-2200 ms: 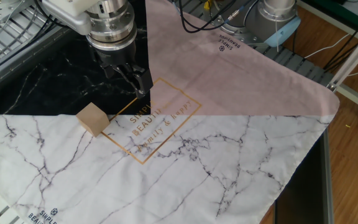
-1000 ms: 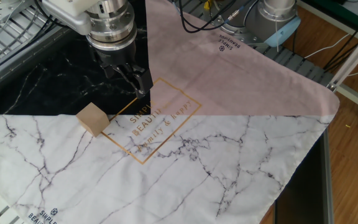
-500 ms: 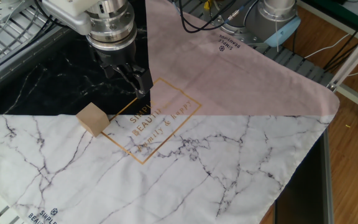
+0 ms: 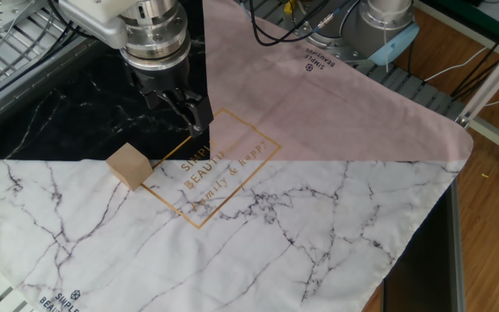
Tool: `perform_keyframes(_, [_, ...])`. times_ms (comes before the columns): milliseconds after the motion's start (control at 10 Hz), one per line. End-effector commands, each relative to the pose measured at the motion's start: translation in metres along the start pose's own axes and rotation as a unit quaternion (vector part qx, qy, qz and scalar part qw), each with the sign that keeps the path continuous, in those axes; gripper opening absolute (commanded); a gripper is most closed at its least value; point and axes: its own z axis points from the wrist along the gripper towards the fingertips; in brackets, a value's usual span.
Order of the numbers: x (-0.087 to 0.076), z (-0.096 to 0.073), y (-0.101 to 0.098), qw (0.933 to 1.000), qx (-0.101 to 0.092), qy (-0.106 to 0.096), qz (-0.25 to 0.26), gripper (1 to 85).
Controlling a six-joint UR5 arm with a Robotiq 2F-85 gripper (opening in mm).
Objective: Approach and touch the side of the small block
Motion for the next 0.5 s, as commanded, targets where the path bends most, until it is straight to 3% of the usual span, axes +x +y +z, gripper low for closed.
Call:
perform_keyframes(0, [-0.09,-0.015,0.007,0.9835,-0.017,-0.174,0.048,1.0])
perform_keyframes(200, [-0.088,-0.014,0.01,0.9841,-0.021,-0.168,0.053,1.0])
perform_keyframes(400, [-0.081,-0.011,-0.001,0.9868,0.002,-0.156,0.045,1.0])
